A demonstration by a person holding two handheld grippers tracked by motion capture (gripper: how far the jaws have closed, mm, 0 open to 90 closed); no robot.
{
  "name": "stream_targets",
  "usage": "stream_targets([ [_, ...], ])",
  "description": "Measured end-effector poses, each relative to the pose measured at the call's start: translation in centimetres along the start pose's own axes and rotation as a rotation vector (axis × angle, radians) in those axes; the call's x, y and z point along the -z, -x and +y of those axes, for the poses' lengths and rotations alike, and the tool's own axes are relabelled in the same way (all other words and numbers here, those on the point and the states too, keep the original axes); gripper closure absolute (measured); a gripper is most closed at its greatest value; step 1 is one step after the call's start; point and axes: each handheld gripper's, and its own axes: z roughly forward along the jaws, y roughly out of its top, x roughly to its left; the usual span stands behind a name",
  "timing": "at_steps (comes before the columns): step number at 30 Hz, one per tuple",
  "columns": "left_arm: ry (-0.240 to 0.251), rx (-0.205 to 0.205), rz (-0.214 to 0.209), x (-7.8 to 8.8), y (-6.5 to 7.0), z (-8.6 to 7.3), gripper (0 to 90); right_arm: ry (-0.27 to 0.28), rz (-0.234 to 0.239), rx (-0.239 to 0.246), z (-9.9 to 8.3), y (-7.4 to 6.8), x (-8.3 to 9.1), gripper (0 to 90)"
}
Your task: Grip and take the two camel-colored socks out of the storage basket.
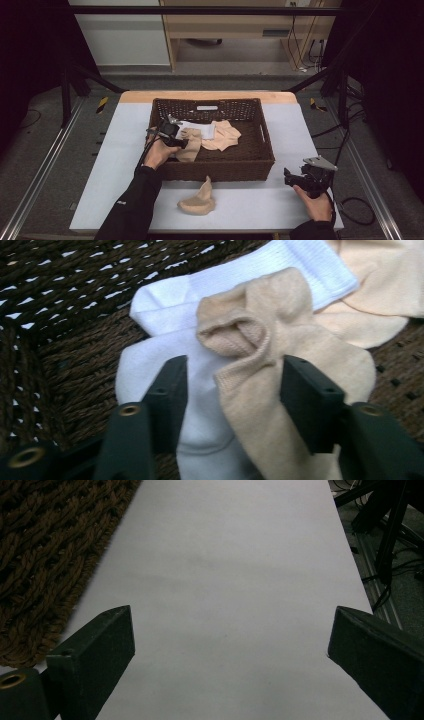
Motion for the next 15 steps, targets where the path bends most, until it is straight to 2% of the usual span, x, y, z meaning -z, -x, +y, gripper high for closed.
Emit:
stream_targets([
  [4, -0.012, -0.015, -0.009, 0.10, 0.27, 0.07, 57.8, 0.001, -0.002, -0.002, 0.00, 0.04, 0.00, 5.0],
  [10, -0.059, -0.006, -0.009, 0.14, 0.52, 0.13, 73.9, 0.001, -0.001, -0.003, 0.00, 0.02, 0.00, 5.0],
  [15, -0.053, 0.000, -0.009, 0.46, 0.68, 0.27, 82.6, 0.001, -0.001, -0.006, 0.00, 0.05, 0.07, 5.1],
])
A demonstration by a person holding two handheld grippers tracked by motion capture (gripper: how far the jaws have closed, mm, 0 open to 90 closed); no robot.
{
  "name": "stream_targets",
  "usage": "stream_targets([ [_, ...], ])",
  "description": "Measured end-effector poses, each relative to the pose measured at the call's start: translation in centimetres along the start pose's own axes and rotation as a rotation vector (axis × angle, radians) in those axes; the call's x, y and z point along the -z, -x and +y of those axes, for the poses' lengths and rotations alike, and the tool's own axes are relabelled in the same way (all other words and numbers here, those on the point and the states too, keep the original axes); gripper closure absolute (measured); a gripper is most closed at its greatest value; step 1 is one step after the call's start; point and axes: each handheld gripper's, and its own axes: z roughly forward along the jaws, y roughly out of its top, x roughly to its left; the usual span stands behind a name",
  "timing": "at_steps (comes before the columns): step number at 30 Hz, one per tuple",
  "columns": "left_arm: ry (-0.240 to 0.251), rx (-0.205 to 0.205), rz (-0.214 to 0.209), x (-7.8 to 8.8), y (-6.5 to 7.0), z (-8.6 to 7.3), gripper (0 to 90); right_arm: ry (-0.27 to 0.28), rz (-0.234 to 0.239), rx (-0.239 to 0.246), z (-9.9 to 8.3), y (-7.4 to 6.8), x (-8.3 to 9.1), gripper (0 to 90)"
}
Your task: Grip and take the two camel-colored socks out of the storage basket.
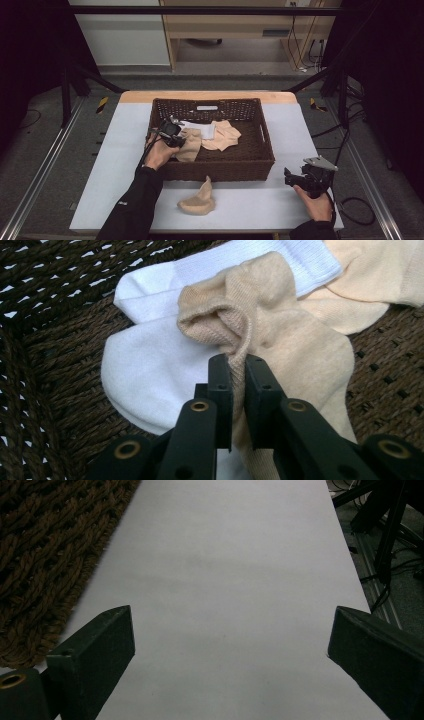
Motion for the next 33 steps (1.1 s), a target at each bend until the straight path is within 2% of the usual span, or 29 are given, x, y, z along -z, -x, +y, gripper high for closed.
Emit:
stream_targets([
  [3, 0.021, 0.009, 0.006, 0.3, -0.1, 0.0, 83.9, 0.000, 0.000, 0.001, 0.0, 0.0, 0.0, 5.0],
  [7, 0.103, 0.019, -0.017, 1.0, -0.1, 0.1, 84.4, -0.001, -0.002, 0.000, 0.0, 0.0, 0.0, 5.1],
  [18, 0.282, 0.065, -0.066, 2.6, -0.6, 0.2, 84.8, 0.002, -0.003, -0.006, 0.0, 0.1, 0.0, 5.1],
  [23, 0.375, 0.071, -0.083, 3.6, -0.3, 0.5, 84.9, 0.002, -0.006, -0.008, 0.0, 0.1, 0.0, 5.1],
  [26, 0.420, 0.058, -0.078, 4.5, 0.0, 0.7, 84.9, 0.003, -0.007, -0.007, 0.0, 0.1, 0.0, 5.0],
  [33, 0.566, 0.054, -0.099, 7.7, 1.3, 1.9, 84.9, 0.008, -0.011, -0.010, 0.0, 0.2, 0.1, 5.0],
])
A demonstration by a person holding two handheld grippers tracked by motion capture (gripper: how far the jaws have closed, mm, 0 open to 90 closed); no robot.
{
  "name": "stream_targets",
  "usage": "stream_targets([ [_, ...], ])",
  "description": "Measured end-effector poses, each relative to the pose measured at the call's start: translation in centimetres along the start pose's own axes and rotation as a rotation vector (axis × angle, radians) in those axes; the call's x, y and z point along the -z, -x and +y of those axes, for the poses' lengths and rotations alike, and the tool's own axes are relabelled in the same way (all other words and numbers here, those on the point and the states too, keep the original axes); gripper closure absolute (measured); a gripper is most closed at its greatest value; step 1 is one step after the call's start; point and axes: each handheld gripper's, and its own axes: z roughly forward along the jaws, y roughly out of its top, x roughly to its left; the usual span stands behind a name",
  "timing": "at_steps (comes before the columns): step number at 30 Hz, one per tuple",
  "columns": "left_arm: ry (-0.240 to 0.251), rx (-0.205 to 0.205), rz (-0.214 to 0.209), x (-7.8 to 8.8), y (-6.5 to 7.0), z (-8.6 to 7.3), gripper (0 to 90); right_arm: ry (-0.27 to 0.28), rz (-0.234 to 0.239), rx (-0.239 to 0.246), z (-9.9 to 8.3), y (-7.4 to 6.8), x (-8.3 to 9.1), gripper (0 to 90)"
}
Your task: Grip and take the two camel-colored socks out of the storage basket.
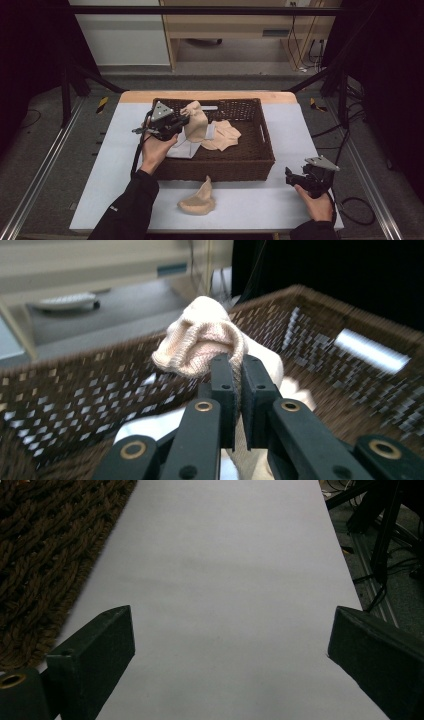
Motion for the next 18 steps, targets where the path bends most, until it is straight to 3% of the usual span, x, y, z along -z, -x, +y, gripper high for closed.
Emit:
stream_targets([
  [5, 0.074, -0.031, -0.021, 1.9, 1.2, 2.0, 85.0, 0.000, 0.002, -0.006, 0.0, -0.1, 0.0, 5.0],
  [9, 0.118, -0.026, -0.049, 3.9, 2.1, 3.4, 85.0, 0.002, 0.000, -0.003, 0.0, 0.0, 0.0, 5.0],
  [18, 0.163, -0.066, -0.089, 7.2, 3.8, 4.5, 85.0, 0.000, -0.001, -0.005, 0.0, 0.0, 0.1, 5.1],
])
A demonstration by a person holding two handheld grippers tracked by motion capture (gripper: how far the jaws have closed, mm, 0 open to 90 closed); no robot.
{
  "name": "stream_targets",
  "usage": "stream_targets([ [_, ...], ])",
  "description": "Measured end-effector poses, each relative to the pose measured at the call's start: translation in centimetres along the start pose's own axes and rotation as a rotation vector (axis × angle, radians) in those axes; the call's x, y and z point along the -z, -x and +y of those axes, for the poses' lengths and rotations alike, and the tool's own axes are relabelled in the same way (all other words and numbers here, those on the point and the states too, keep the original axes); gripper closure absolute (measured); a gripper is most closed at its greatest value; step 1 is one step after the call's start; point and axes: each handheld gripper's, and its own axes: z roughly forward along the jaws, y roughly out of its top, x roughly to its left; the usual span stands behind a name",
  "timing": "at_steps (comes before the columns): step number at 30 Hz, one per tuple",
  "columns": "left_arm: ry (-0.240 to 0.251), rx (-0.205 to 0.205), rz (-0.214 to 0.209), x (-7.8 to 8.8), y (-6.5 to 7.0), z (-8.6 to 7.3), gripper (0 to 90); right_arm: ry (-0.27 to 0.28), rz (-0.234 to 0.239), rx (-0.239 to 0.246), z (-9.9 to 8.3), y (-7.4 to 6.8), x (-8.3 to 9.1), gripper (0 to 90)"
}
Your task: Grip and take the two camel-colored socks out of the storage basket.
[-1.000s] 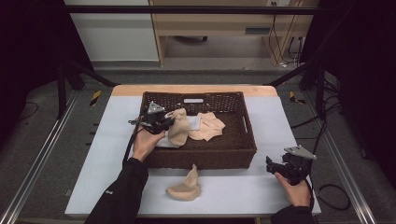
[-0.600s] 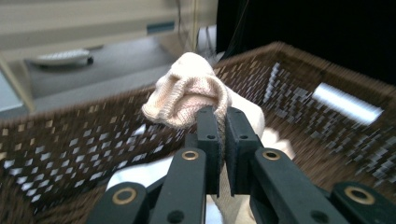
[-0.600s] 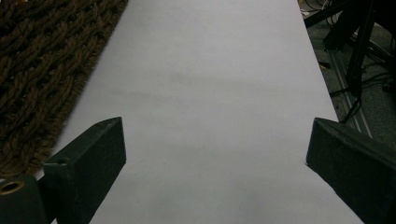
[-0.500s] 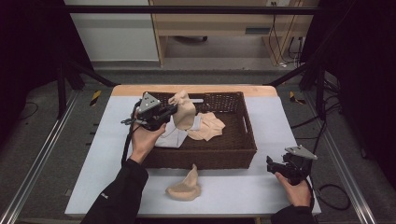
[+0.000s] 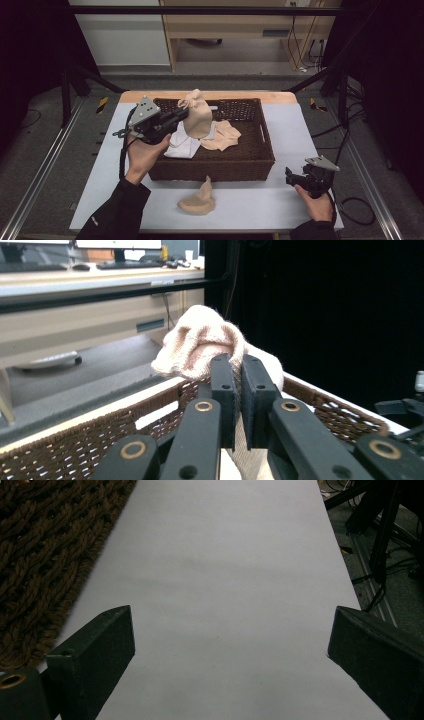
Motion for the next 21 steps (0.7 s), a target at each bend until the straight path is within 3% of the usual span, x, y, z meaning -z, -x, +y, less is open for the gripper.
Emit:
stream_targets([
  [11, 0.020, -0.030, -0.051, 3.1, 2.2, -0.1, 85.0, 0.004, -0.004, 0.004, 0.0, 0.0, 0.1, 5.1],
  [21, 0.003, -0.048, -0.111, 5.1, 4.3, -2.3, 85.0, 0.005, -0.002, 0.006, -0.1, 0.0, 0.1, 5.2],
])
